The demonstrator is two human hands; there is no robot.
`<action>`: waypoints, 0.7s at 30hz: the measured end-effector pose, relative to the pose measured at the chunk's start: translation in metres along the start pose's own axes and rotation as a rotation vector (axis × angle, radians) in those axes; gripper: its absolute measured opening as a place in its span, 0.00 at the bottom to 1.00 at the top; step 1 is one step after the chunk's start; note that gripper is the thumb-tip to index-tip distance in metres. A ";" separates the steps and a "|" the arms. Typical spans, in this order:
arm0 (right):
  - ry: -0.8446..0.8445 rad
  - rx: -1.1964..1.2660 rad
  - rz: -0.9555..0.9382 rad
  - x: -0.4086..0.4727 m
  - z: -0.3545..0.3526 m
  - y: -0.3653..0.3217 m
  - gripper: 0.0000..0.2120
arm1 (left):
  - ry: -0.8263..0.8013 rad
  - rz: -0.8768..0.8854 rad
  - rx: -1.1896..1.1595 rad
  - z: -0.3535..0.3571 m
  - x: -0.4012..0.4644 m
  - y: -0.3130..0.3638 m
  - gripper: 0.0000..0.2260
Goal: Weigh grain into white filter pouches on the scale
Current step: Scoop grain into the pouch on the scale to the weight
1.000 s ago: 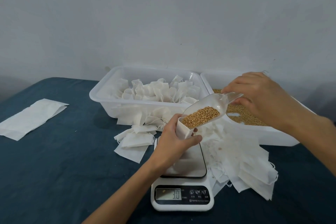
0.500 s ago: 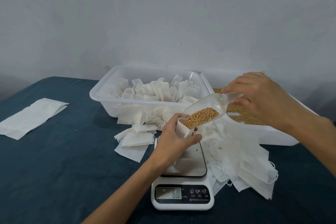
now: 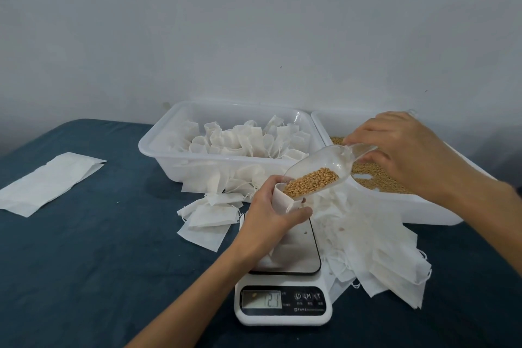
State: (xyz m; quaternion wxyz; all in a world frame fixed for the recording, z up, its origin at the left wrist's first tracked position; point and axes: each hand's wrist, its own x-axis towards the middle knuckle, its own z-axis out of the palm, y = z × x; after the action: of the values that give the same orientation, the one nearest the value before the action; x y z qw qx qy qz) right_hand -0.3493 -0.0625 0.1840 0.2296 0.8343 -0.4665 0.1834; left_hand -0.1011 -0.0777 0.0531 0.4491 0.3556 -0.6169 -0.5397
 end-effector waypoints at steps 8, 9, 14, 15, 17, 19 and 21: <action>0.000 -0.006 -0.015 0.001 0.003 -0.004 0.20 | 0.026 0.011 0.016 0.000 0.001 0.001 0.22; 0.000 -0.007 -0.018 0.001 0.003 -0.004 0.20 | 0.029 0.011 0.020 0.000 0.001 0.001 0.22; -0.003 0.000 -0.012 0.002 0.002 -0.004 0.20 | 0.036 0.013 0.024 0.000 0.000 0.002 0.20; -0.003 -0.003 -0.015 0.002 0.002 -0.004 0.19 | 0.035 0.012 0.023 0.000 0.000 0.002 0.21; -0.002 -0.006 -0.019 0.002 0.002 -0.006 0.19 | 0.032 0.015 0.017 0.000 0.000 0.001 0.21; -0.003 -0.003 -0.016 0.002 0.001 -0.007 0.19 | 0.030 0.019 0.011 -0.001 0.000 0.002 0.22; -0.004 -0.004 -0.014 0.002 0.000 -0.008 0.19 | 0.033 0.025 0.014 -0.001 0.000 0.002 0.22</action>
State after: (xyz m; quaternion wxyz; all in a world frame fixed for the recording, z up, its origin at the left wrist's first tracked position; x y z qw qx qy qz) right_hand -0.3414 -0.0603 0.1836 0.2318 0.8373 -0.4615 0.1792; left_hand -0.1001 -0.0773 0.0545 0.4633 0.3599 -0.6176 -0.5239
